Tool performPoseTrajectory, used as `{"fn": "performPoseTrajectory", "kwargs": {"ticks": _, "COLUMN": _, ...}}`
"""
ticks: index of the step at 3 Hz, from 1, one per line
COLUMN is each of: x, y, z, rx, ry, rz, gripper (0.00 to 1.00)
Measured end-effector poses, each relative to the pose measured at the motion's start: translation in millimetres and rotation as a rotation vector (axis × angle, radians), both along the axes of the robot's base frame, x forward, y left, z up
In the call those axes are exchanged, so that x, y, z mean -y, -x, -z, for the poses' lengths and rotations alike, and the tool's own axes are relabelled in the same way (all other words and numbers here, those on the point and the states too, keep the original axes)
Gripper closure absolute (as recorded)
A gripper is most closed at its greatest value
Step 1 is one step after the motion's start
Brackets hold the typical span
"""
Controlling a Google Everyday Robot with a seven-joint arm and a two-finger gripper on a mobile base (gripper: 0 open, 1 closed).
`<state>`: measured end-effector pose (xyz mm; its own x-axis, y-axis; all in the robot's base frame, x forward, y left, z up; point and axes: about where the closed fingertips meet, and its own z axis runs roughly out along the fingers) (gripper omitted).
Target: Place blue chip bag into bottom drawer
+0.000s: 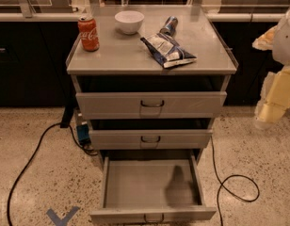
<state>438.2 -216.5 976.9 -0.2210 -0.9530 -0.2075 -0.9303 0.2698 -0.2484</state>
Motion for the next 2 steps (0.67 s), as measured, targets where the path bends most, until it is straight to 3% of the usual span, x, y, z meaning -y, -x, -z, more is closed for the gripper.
{"fn": "performPoseTrajectory", "kwargs": {"ticks": 2, "x": -7.1, "y": -13.6, "z": 11.3, "rx": 0.018, "ry": -0.01, "rz": -0.006, "gripper": 0.0}}
